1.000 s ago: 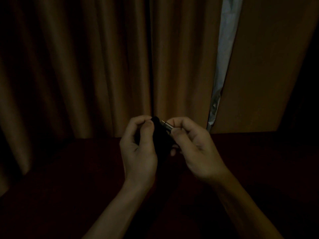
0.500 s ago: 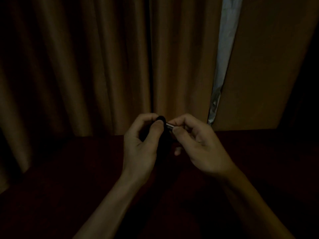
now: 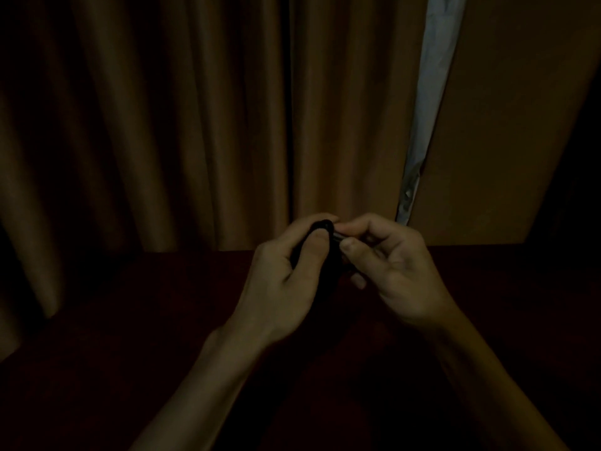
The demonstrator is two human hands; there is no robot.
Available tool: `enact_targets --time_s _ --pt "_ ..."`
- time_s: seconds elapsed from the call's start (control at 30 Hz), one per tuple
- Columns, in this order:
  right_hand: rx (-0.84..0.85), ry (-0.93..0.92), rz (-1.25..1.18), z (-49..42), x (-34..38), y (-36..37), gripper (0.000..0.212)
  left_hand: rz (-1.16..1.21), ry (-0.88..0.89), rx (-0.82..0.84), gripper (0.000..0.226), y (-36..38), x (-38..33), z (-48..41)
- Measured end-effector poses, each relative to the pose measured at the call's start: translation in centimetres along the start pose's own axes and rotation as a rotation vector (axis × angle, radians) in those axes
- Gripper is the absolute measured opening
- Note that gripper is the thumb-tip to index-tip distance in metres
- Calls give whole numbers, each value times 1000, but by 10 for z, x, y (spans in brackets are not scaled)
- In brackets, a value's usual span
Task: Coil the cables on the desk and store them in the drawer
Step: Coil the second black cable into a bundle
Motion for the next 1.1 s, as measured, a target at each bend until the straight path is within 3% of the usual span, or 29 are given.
enact_targets --time_s 0.1,0.2,0.33,0.5,0.73,0.97,1.1 --pt "45 -19 37 0 3 0 13 -20 -19 49 35 2 0 1" --pt "78 -67 24 0 11 -1 21 152 -55 112 34 8 -5 3" --pt "92 -108 43 0 17 4 9 307 -96 137 41 11 -1 3" --pt "44 -55 24 -2 11 0 8 265 -108 155 42 13 4 1" --pt "-141 83 -246 -3 -16 -4 13 68 -83 131 45 11 9 2" --pt "-56 15 -340 -5 -12 2 13 73 -77 206 43 14 11 1" --pt "-16 -23 -163 -2 -4 2 11 84 -107 253 44 14 13 2"
Point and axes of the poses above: each hand's wrist, its own z-axis away from the middle knuckle, its own y-axis out of the palm, x = y × z, the point moved 9 cm from there along -z, towards the middle knuckle, and after that the axes turned 4 degrees about z, right-handed, at the moved point
